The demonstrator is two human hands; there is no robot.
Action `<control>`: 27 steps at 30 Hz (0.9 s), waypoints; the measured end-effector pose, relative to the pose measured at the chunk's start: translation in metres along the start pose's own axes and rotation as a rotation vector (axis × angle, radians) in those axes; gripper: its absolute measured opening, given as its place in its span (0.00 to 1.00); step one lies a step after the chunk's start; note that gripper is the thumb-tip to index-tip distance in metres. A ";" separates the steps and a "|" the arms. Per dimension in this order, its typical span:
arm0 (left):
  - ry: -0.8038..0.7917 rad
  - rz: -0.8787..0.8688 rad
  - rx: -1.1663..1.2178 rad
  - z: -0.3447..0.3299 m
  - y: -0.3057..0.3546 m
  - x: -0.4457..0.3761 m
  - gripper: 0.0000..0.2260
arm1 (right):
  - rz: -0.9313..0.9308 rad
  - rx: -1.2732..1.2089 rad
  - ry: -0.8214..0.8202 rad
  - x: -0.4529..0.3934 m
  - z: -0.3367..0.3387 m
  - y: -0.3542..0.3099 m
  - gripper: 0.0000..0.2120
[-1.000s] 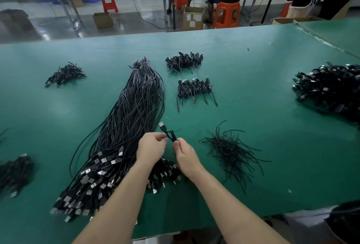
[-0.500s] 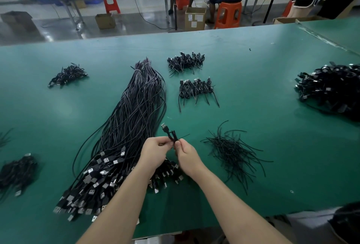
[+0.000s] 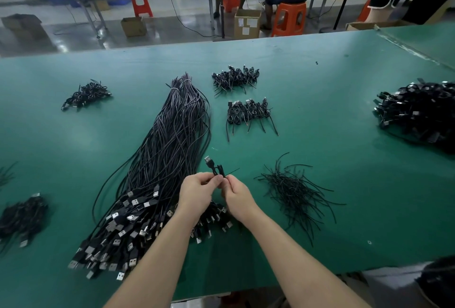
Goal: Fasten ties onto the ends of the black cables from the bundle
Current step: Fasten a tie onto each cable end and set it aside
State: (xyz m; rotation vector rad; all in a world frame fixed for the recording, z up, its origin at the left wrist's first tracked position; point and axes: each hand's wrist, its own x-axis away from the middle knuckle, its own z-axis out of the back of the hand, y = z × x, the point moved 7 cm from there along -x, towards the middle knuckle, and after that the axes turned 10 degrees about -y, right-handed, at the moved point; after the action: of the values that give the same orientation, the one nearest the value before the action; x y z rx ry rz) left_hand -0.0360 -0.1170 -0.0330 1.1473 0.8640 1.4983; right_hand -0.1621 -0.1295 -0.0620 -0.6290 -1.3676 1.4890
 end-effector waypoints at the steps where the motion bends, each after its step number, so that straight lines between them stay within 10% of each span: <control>1: 0.009 0.002 -0.007 0.000 0.000 0.000 0.07 | -0.003 -0.006 0.006 0.000 0.000 0.000 0.15; 11: 0.061 0.035 0.000 -0.002 0.000 0.003 0.06 | 0.036 -0.002 0.045 0.001 0.003 -0.002 0.12; 27: -0.060 0.147 -0.614 -0.013 0.026 0.000 0.08 | 0.022 -0.112 0.105 0.001 0.005 0.001 0.12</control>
State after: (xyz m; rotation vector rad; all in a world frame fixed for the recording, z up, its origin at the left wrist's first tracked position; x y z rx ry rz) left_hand -0.0561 -0.1227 -0.0130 0.7980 0.2407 1.6780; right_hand -0.1677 -0.1305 -0.0614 -0.7841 -1.3739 1.3837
